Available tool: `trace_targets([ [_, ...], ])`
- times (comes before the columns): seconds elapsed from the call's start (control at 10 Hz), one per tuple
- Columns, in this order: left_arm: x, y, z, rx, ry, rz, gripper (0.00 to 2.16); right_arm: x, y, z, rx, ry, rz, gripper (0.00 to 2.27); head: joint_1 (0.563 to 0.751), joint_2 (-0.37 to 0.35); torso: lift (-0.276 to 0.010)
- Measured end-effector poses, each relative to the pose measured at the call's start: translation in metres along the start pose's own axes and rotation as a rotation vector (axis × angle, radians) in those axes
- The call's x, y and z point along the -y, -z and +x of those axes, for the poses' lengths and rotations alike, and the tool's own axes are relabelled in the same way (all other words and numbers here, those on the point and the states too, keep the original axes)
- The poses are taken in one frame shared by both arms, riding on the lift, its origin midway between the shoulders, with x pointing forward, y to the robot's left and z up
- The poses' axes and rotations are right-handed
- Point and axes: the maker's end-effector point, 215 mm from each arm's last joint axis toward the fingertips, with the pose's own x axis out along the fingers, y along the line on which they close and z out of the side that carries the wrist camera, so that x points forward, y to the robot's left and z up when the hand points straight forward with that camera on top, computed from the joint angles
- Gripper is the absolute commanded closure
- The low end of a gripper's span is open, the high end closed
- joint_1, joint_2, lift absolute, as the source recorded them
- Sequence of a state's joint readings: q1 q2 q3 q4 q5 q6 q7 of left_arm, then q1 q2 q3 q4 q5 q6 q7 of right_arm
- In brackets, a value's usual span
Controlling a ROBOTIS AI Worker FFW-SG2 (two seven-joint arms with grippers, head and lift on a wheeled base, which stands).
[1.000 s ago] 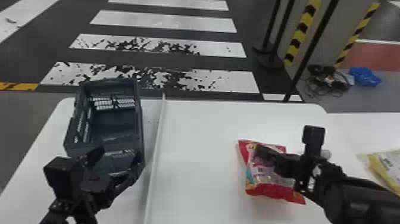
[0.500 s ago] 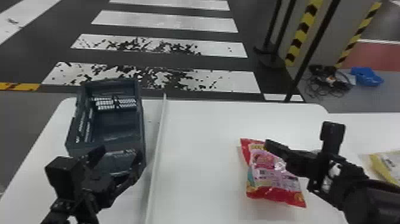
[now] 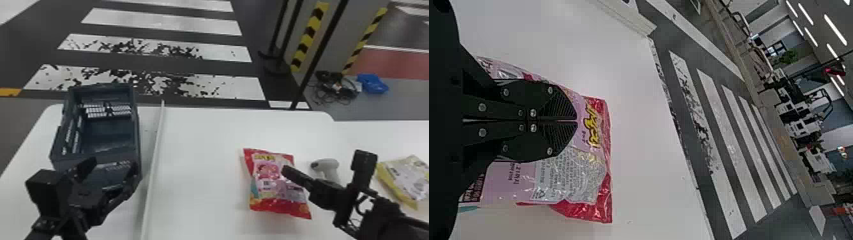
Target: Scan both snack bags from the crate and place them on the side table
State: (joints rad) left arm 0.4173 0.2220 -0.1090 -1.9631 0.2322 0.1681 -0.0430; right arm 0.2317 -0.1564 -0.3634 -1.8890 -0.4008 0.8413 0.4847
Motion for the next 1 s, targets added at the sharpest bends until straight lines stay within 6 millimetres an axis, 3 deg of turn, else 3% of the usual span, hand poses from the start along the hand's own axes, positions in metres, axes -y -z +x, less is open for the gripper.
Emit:
trace_targets([
  [0.4,0.002,0.001,0.001,-0.001,0.004,-0.001,0.09,-0.026,0.037,-0.022,-0.081,-0.071,0.058,2.26,0.695,-0.126,-0.095],
  [1.0,0.001,0.001,0.001,-0.002,0.002,-0.003,0.09,-0.011,0.050,-0.018,-0.120,-0.039,0.076,2.26,0.695,-0.134,-0.095],
])
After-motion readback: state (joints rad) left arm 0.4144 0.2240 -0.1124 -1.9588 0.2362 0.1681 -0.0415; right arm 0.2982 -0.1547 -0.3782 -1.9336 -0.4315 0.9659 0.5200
